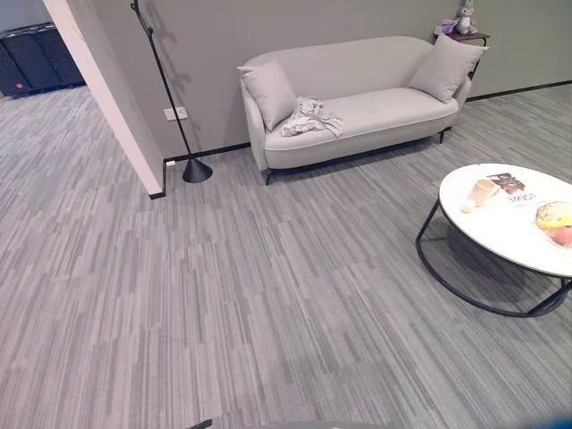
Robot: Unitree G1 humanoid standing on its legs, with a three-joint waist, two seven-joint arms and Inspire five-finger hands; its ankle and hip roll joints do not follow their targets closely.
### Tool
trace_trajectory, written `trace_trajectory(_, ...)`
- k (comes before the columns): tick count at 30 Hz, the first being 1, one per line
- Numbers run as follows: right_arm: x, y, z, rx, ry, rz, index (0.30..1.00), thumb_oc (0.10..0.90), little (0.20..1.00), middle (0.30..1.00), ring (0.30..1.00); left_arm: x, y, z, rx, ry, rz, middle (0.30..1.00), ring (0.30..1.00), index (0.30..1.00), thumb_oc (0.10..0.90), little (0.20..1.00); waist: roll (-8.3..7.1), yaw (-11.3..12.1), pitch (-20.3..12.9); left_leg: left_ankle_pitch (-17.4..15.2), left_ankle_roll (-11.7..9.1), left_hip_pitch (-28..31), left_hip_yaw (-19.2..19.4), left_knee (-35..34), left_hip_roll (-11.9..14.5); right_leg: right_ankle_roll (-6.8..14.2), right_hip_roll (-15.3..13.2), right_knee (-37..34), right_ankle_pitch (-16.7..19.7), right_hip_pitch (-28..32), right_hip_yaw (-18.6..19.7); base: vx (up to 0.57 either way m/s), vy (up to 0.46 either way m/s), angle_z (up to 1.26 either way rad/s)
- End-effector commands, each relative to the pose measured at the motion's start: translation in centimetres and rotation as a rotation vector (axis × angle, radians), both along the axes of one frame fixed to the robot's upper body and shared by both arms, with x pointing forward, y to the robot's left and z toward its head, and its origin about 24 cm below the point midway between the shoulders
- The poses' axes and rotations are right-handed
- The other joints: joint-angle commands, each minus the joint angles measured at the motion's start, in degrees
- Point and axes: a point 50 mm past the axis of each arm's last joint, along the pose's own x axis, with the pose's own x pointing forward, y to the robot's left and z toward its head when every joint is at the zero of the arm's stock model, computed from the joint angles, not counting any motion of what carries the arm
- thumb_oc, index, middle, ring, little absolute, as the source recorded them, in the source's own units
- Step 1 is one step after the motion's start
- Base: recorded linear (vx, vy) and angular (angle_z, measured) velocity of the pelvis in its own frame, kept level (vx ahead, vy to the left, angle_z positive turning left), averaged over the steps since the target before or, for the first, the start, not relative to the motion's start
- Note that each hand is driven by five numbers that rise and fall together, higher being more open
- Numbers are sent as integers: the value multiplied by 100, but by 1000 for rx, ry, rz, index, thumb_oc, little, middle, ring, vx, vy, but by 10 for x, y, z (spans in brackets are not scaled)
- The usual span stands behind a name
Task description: Hang the clothes on the sofa on the clothes rack.
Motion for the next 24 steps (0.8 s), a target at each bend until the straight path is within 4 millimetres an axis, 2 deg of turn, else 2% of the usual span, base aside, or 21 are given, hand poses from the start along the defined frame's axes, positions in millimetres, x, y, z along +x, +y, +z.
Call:
trace_trajectory(1, -4, 6, -1, 1, 48, 37, 900, 800, 900, 900, 900, 21, -16, 0, -39, -50, -57, 900, 900, 900, 800, 900, -152, -64, 25, -507, 213, -187, -859, -117, -243, -53, 161, 52, -300, 95, 197, 0, 0, 0)
trace_trajectory(6, -2, 5, -1, -2, 48, 38, 900, 800, 900, 900, 900, 28, -20, 0, -41, -71, -82, 900, 900, 900, 800, 900, -140, -143, 16, -537, 220, -145, -825, -117, -237, -63, 168, 52, -295, 119, 267, -7, -6, -13)
trace_trajectory(10, 3, 4, -1, 5, 30, 58, 900, 800, 900, 900, 900, 26, -21, 0, -52, -61, -86, 900, 900, 900, 800, 900, -133, -177, 14, -582, 230, -83, -776, -117, -222, -75, 167, 52, -302, 157, 337, -3, -4, -5)
trace_trajectory(14, 14, 6, -1, 13, 1, 157, 900, 800, 900, 900, 900, 18, -28, -2, -64, -15, -188, 900, 900, 900, 800, 900, -123, -259, -13, -629, 257, -11, -674, -117, -197, -90, 170, 52, -275, 174, 474, 9, 9, -6)
trace_trajectory(19, 23, 13, -1, 29, -19, 273, 900, 800, 900, 900, 900, 17, -27, -3, -45, 8, -265, 900, 900, 900, 800, 900, -149, -287, -8, -652, 284, -2, -655, -117, -204, -87, 159, 52, -265, 173, 527, 13, 32, -14)
trace_trajectory(22, 25, 16, -2, 41, -19, 305, 900, 800, 900, 900, 900, 18, -26, -2, -31, 11, -281, 900, 900, 900, 800, 900, -158, -284, -26, -638, 293, -44, -668, -117, -215, -80, 142, 52, -250, 134, 510, 5, 26, -5)
trace_trajectory(24, 24, 19, -2, 57, -13, 340, 900, 800, 900, 900, 900, 11, -26, -3, -32, 49, -311, 900, 900, 900, 800, 900, -156, -287, -46, -652, 314, -15, -698, -117, -233, -69, 120, 52, -251, 159, 498, 34, 48, -2)
